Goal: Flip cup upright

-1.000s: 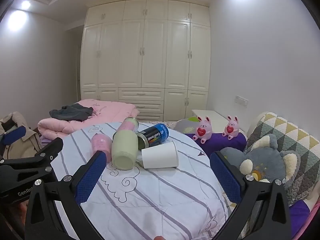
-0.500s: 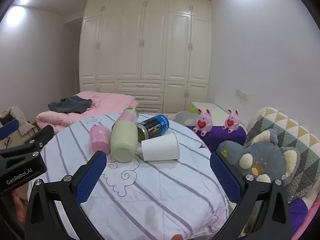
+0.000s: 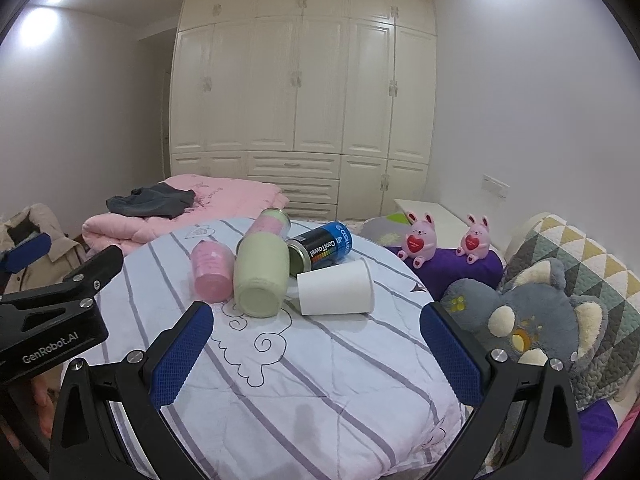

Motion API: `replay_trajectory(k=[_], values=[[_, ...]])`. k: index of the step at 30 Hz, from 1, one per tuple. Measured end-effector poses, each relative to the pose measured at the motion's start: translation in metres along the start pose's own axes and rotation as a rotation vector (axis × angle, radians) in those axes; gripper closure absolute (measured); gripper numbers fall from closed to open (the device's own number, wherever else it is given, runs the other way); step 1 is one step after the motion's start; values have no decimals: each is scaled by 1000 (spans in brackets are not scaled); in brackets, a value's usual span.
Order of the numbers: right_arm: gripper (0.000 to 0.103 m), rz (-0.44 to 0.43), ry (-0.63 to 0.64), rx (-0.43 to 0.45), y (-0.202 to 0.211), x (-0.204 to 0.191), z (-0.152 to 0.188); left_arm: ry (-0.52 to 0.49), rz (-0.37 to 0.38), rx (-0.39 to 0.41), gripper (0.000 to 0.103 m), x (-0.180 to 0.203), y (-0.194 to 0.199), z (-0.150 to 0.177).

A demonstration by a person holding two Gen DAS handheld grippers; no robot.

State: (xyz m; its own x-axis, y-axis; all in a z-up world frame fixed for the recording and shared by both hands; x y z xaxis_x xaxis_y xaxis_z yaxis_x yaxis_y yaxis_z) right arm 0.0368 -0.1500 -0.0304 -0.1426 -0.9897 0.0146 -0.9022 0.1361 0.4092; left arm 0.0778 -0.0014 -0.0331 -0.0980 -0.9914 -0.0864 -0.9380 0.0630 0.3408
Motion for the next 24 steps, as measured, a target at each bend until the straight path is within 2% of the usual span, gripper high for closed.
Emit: replay_trajectory(k=[11,24], values=[[0,7,-27,2,1,3,-2,-15,-1,-4,0,1,0,2],[0,-8,-50,-45,-8,6,-7,-30,-8,-27,0,1,-4,-7]])
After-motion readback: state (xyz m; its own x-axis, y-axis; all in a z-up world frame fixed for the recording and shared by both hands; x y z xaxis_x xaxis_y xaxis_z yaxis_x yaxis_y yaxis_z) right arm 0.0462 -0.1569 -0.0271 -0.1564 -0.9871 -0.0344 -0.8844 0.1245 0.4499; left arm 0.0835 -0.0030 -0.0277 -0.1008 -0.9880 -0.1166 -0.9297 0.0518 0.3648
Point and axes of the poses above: each gripper's, at about its wrist camera, not at the fingertips, and y roughly against the way its jaws point, x to its right, z to its underside, the point moved 8 cm from there along -y, roughly the way its jaws point, and after that the axes turned 3 degrees about -y, right-handed, at the moved point
